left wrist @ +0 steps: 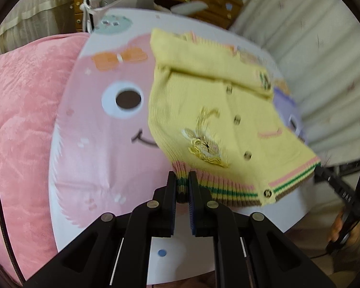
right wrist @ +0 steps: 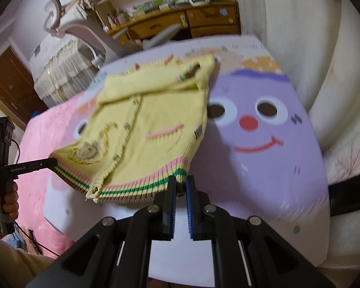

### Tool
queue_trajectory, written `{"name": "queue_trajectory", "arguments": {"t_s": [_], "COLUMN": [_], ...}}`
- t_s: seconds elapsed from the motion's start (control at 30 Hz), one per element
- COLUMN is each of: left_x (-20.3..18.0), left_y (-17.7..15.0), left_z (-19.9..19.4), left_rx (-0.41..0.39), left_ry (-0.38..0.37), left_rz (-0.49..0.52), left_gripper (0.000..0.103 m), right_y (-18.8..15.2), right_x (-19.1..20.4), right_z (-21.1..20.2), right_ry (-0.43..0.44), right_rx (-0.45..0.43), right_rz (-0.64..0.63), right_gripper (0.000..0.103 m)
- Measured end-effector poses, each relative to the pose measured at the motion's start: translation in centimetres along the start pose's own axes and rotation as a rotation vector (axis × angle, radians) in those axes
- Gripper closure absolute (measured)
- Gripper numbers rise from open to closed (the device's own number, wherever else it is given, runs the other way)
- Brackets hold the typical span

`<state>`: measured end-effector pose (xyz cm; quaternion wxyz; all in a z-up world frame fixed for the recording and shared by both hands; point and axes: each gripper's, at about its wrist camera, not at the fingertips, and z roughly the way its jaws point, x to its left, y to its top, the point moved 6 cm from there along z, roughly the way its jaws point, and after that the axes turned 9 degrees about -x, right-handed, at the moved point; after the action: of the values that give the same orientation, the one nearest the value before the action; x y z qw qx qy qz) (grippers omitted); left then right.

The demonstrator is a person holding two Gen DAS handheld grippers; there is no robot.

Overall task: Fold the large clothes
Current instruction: 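Grasp the striped hem with the left gripper while the right gripper grasps it too, then lift the hem with both grippers and fold it onto the collar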

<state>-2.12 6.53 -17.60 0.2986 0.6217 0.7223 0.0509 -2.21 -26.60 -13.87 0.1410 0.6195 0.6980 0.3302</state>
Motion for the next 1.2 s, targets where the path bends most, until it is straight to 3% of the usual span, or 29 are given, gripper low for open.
{"name": "queue_trajectory", "arguments": {"t_s": [0.27,0.57,0.9,1.13,1.2], "left_x": [0.2,0.8,2.7,3.8,4.0], "left_y": [5.5,11.7,18.3,19.1,19.3], "left_z": [-1.1,2.6,10.2,16.3,16.8], "left_rx": [-0.073,-0.112,-0.069,0.010,0.010], "left_ry": [-0.003,0.055,0.102,0.143,0.135], "left_rz": [-0.111,-0.195,-0.241,-0.246,-0.259], "left_gripper": [0.097,0.097,0.096,0.095,0.088], "right_y": [6.2,11.8,16.9,17.5,17.6], "right_x": [0.6,-0.4,-2.8,-3.7,-4.0], "right_z": [-0.8,3.5,13.1,19.7,20.4], "right_ry": [0.045,0.091,0.090,0.098,0.098], "right_rx": [-0.075,-0.093,-0.018,0.085,0.096], "right_rz": [0.017,0.053,0.131,0.176,0.195], "right_gripper": [0.096,0.096,0.096,0.094,0.092]}}
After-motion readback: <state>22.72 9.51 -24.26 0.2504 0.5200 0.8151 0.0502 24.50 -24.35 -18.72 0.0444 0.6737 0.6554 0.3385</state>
